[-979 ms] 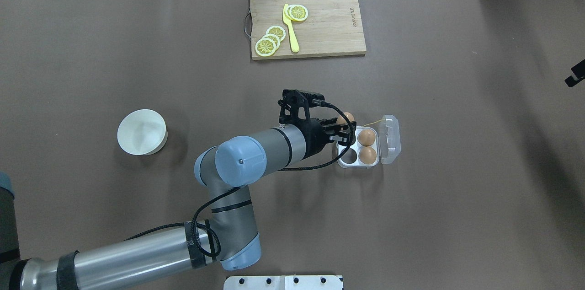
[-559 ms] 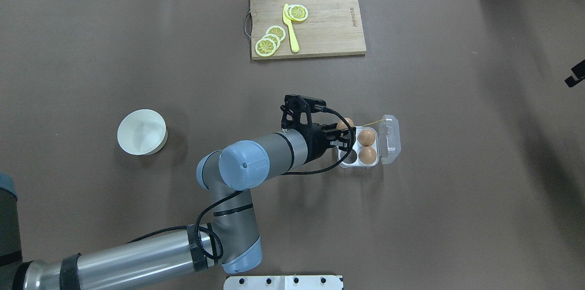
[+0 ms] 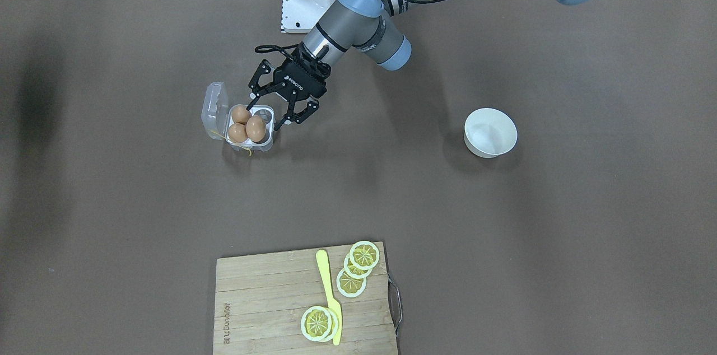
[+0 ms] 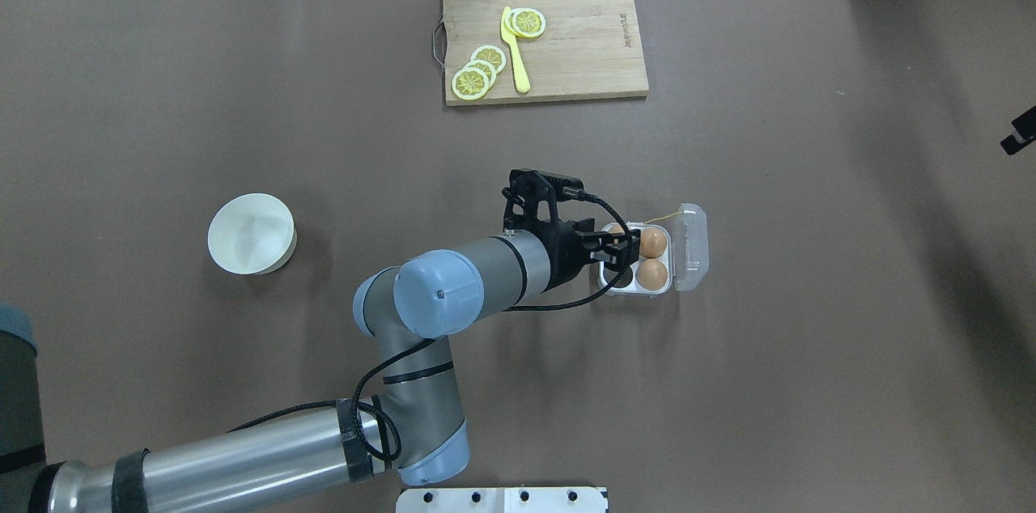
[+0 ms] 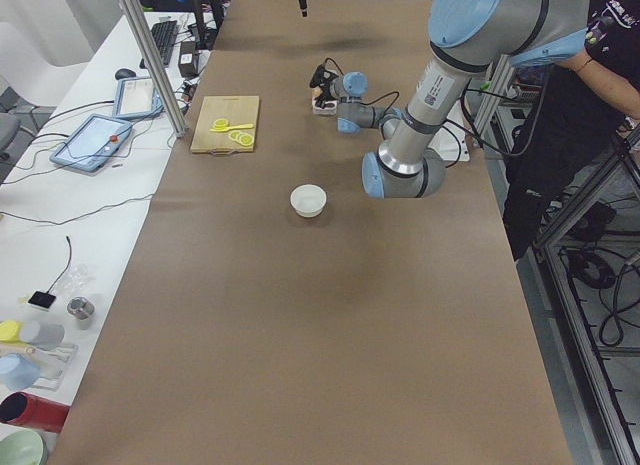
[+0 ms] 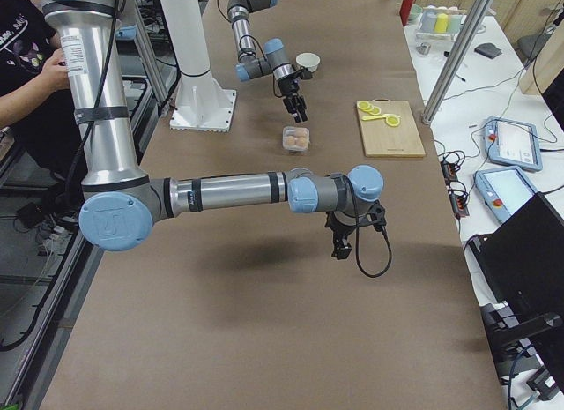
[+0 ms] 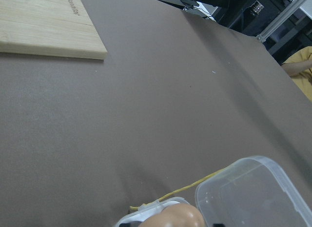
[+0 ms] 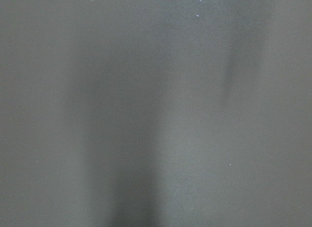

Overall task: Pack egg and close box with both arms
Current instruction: 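Lower the egg into an empty slot and open the left gripper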

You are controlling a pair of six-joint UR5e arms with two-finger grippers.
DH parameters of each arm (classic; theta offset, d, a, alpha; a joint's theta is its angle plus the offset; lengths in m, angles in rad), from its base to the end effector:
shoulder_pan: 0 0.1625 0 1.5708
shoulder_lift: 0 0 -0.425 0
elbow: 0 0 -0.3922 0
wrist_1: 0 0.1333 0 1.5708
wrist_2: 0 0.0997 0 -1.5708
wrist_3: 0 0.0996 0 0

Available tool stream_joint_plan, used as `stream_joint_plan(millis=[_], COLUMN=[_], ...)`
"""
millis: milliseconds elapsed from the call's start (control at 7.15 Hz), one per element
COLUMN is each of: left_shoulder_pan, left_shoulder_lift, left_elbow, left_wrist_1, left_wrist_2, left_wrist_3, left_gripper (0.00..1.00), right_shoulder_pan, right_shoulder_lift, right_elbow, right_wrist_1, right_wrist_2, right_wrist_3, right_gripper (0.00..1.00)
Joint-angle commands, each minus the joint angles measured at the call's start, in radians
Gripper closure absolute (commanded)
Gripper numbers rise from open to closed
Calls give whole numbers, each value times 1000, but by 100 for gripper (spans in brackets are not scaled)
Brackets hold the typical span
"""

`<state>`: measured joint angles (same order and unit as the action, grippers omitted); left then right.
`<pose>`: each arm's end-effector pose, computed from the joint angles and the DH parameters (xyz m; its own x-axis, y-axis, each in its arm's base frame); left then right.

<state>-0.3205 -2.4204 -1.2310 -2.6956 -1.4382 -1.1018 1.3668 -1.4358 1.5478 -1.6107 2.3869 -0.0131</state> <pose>0.6692 -0.3764 0.1459 0.1438 0.4243 -0.8940 0.4176 0.7930 0.4436 -0.0522 -0.5522 0.6007 0.6575 -0.2030 0.7256 0.2107 0.9741 0.0815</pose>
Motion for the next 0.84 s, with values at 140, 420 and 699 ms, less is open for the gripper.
stream_joint_plan(millis=[140, 420, 699], left_shoulder_pan=[4, -9, -102], left_shoulder_lift=[0, 32, 118], left_elbow=[-1, -28, -131], left_wrist_1=[-1, 0, 16], left_wrist_2=[1, -5, -160], left_wrist_3=[-1, 2, 2], left_gripper=[3, 3, 3], right_shoulder_pan=[0, 0, -20], right_shoulder_lift=[0, 18, 89], right_elbow=[1, 17, 31], right_wrist_1=[0, 2, -5], right_wrist_2=[2, 2, -11], right_wrist_3=[1, -1, 2], right_gripper=[0, 0, 0])
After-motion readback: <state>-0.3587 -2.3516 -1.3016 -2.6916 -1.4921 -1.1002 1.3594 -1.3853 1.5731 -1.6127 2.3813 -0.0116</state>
